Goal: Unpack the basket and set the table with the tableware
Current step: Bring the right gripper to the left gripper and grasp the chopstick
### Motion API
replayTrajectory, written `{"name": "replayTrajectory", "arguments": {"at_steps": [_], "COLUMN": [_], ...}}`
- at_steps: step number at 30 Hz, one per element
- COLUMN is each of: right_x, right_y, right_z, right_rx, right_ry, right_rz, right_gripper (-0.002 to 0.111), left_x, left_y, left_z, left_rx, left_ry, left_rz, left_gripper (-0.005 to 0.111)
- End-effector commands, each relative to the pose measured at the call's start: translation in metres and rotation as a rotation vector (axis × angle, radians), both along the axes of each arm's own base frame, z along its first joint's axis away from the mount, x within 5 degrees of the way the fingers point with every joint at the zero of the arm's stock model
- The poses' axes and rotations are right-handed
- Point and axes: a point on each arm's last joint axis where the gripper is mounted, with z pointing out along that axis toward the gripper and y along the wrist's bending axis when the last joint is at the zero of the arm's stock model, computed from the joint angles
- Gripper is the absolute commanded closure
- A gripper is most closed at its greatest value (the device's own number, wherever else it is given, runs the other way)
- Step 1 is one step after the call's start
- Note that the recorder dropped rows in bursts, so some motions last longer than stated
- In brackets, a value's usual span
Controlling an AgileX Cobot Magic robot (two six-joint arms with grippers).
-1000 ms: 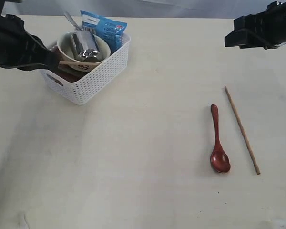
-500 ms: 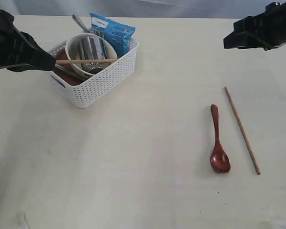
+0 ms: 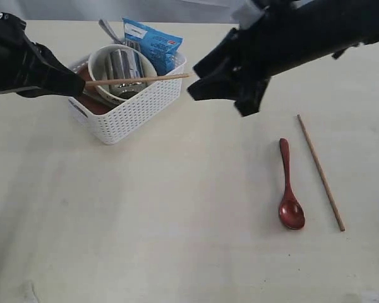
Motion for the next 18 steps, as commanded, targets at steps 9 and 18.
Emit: {"name": "replayTrajectory", "arguments": {"at_steps": [9, 18], "right_x": [-0.031, -0.042], "right_y": [0.097, 0.108], "right_z": [0.008, 0.008], "right_rx": [-0.176, -0.167], "right_ry": [-0.616, -0.633], "right_rz": [-0.019, 0.012], "right_gripper": [0.051, 0.051], "left_x": [-0.002, -0.002], "left_y": [-0.001, -0.003], "left_z": [0.002, 0.003], "left_rx": [-0.021, -0.039], "left_ry": [-0.003, -0.007], "left_rz": [-0.004, -0.005], "left_gripper": [0.107, 0.107]}}
